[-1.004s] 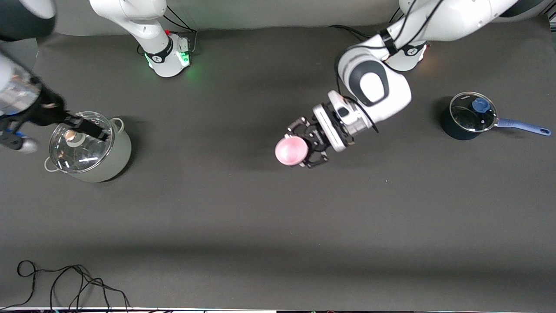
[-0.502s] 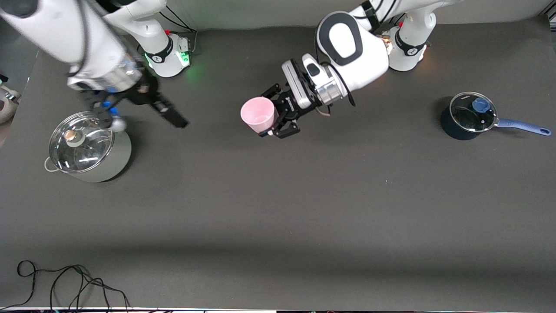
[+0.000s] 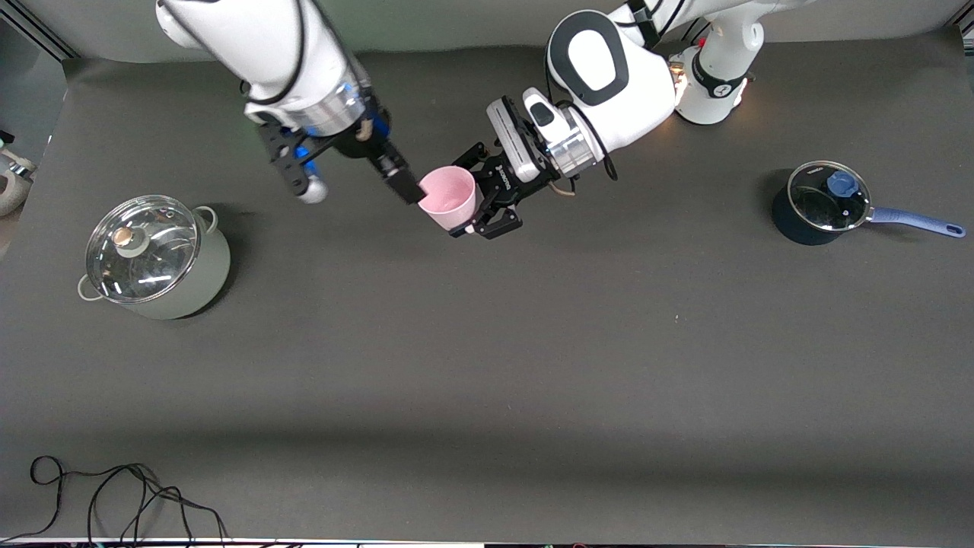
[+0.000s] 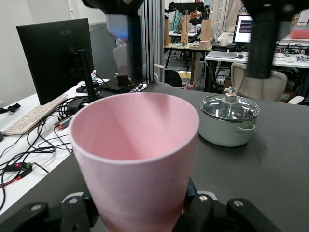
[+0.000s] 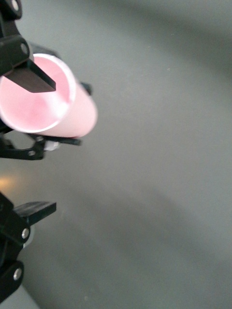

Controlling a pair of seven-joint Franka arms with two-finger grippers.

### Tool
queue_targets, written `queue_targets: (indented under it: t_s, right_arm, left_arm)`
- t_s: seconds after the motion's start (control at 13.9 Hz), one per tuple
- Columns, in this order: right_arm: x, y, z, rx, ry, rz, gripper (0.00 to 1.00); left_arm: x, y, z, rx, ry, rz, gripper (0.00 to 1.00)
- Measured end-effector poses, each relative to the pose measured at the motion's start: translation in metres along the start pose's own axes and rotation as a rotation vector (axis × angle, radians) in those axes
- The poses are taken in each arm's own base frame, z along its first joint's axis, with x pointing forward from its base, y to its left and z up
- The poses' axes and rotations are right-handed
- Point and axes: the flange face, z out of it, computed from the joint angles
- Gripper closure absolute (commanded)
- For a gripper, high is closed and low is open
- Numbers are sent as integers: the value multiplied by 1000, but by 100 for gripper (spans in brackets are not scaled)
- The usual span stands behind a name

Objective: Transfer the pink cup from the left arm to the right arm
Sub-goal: 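Carry the cup with the left gripper while the right gripper reaches it, then close the right gripper on the cup rim and open the left gripper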

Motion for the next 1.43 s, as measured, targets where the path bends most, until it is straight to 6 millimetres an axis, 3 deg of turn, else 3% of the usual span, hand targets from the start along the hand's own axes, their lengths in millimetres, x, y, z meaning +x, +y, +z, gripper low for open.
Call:
queue_targets:
  t_s: [0.22,0.36,0.43,0.57,0.65,1.15,1.22,1.43]
  right_arm:
    - [-19,1,6,-10,-5,-23,3]
    - [-23,-1,14,-23,-6,-30,22]
    - [-23,-3,18,-30,-7,-30,40]
    - [-21,-6,24,-36,-7,-27,93]
    - [-19,-7,24,-31,-7,-24,100]
    - [-15,-13,18,-2,-8,-11,100]
    - [-15,-13,18,-2,-8,-9,100]
    - [-14,-13,18,-1,-9,-8,100]
  left_arm:
    - [-1,-2,0,4,-1,-1,54]
    - [-1,-4,-1,7,-1,-1,54]
    - [-1,-5,-1,8,-1,-2,54]
    - [-2,-5,-1,9,-2,-2,54]
    - [-2,-4,-1,6,-3,-1,54]
    - [-1,5,2,-8,-3,3,53]
    - [-1,4,2,-7,-3,3,47]
    - [-1,4,2,-6,-3,2,7]
